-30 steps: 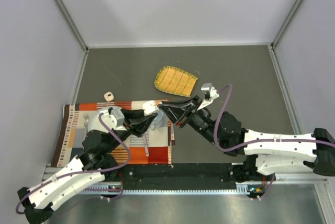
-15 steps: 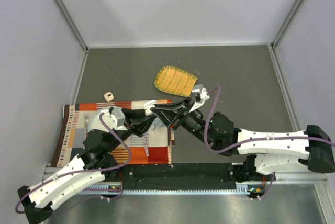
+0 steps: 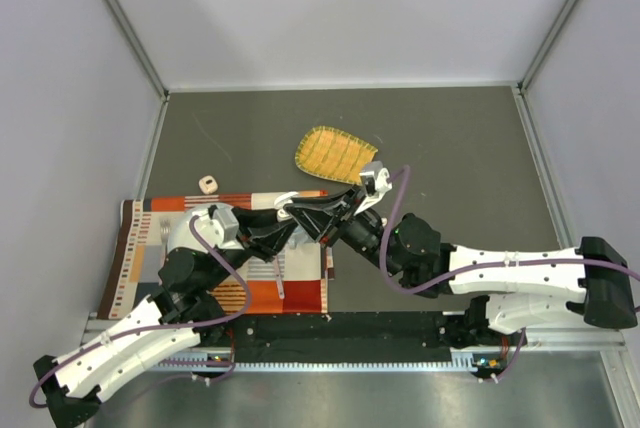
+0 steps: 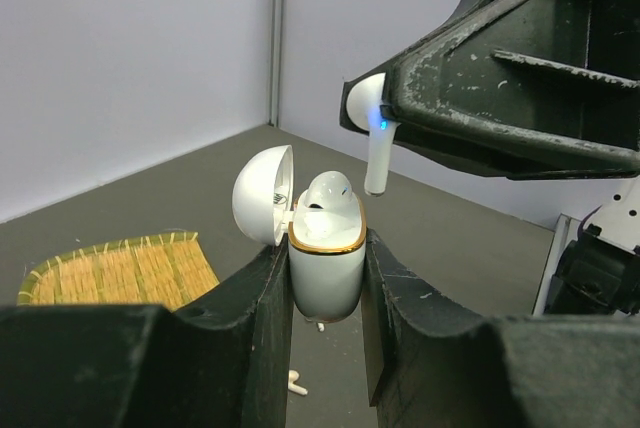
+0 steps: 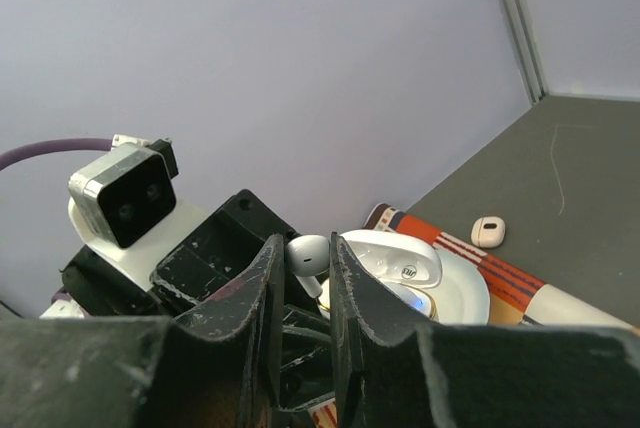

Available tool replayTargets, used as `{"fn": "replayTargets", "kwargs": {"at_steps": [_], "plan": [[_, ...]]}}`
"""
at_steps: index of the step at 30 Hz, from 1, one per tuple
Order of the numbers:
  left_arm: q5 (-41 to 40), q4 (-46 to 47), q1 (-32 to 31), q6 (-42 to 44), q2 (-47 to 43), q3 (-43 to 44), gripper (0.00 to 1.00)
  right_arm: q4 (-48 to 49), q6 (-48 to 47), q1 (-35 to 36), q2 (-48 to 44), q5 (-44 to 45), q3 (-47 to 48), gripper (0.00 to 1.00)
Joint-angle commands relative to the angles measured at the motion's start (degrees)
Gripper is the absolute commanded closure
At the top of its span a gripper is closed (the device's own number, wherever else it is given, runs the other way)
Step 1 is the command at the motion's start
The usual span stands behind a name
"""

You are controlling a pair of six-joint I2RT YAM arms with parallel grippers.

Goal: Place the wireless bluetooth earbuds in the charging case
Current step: Insert the left earbud into the left side groove of the charging case.

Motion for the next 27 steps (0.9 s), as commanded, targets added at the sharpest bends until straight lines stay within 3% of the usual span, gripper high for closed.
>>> {"fn": "replayTargets", "kwargs": {"at_steps": [1, 27], "plan": [[1.01, 3.51, 0.09, -0.67, -0.85, 0.4, 1.0, 1.64, -1.41, 0.93, 0.72, 1.62, 2.52, 1.0], [1.72, 2.8, 0.09, -0.67, -1.82, 1.01, 1.0, 1.55, -0.62, 0.93, 4.15, 1.7, 3.49, 1.0]]}}
